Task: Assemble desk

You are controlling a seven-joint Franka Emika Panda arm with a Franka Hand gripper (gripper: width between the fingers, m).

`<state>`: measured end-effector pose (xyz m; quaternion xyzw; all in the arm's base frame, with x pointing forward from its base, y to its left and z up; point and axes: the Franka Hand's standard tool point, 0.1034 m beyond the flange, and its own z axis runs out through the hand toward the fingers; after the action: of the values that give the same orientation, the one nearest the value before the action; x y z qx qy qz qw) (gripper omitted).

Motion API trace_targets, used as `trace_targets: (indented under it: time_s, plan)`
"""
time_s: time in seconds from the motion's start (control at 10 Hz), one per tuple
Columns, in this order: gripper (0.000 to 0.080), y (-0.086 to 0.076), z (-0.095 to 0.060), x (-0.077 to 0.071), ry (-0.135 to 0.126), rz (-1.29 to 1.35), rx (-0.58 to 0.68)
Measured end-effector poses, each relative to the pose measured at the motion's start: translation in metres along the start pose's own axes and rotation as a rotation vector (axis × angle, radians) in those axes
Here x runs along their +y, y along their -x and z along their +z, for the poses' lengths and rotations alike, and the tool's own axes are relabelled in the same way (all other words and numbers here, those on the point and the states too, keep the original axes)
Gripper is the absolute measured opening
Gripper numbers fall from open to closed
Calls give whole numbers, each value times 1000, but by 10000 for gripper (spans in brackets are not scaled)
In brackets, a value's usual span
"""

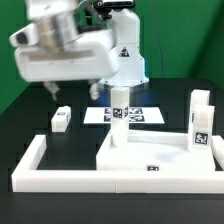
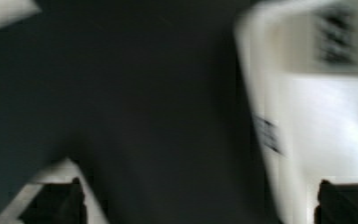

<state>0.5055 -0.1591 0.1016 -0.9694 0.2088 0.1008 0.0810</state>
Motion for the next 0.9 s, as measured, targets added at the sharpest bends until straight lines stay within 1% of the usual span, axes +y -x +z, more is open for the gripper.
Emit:
trace_targets:
  time_s: [0.1, 0.2, 0.4, 0.5, 0.6, 0.7, 0.8, 0.9]
  plan:
    - [648, -8, 10, 22, 29, 2, -51]
    - [648, 0, 16, 28, 25, 20, -137]
    - [648, 0, 15, 28, 20, 20, -276]
    - [648, 4, 19, 32, 13, 30, -363]
    - [648, 7, 28, 42, 7, 20, -425]
    - [648, 8, 39, 53, 11, 17, -446]
    - [648, 13, 42, 57, 42, -18, -468]
    - [648, 22, 40, 56, 30, 7, -561]
